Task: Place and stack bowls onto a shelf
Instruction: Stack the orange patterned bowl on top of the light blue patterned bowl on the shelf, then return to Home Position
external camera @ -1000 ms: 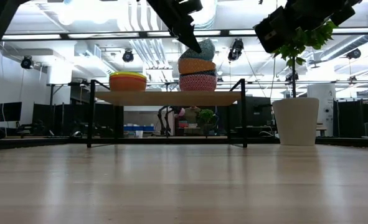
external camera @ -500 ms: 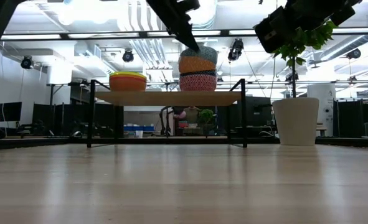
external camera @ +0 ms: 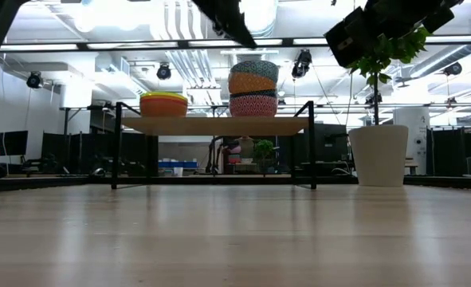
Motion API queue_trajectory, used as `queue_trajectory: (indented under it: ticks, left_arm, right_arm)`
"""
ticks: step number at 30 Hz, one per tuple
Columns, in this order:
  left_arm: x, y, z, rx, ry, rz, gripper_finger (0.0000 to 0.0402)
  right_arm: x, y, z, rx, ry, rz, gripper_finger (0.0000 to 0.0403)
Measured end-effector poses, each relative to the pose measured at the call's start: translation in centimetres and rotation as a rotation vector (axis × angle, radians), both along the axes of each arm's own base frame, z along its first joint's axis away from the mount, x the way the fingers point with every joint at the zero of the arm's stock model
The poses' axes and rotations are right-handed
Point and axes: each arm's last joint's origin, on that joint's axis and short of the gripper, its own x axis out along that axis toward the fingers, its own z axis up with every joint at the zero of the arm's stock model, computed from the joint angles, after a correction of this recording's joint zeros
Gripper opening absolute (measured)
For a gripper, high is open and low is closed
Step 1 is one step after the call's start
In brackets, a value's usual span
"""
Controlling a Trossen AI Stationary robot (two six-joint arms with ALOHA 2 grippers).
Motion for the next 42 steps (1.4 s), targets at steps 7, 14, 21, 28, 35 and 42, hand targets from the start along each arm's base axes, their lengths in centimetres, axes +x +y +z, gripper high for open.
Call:
queue_trajectory:
  ticks: [7, 14, 21, 28, 35, 42]
  left_arm:
    - [0.1, 0.4, -2.2, -0.041, 0.053, 0.033, 0.0116]
    - [-1.6, -2.1, -0.7, -0.158, 0.030, 0.079, 0.0115]
    - [-3.5, -8.6, -3.2, -0.237, -0.024, -0.024, 0.0115]
    - [-7.7, -16.2, -6.9, -0.244, -0.198, -0.288, 0.0115]
    - [-14.1, -17.3, -9.9, -0.253, -0.377, -0.345, 0.0115]
    - [-20.0, -14.4, -12.1, -0.200, -0.538, -0.181, 0.0114]
  right_arm:
    - [0.0, 0.0, 0.0, -0.012, -0.009, 0.006, 0.0150]
    - [0.2, 0.0, 0.2, -0.040, -0.058, 0.019, 0.0150]
    - [1.2, -0.2, 0.1, -0.069, -0.199, 0.022, 0.0148]
    - [2.1, -2.1, -1.7, -0.097, -0.213, -0.046, 0.0123]
    - [1.6, -4.9, -3.3, -0.030, -0.172, -0.029, 0.0100]
    - [0.3, -6.8, -4.8, 0.019, -0.183, -0.086, 0.0080]
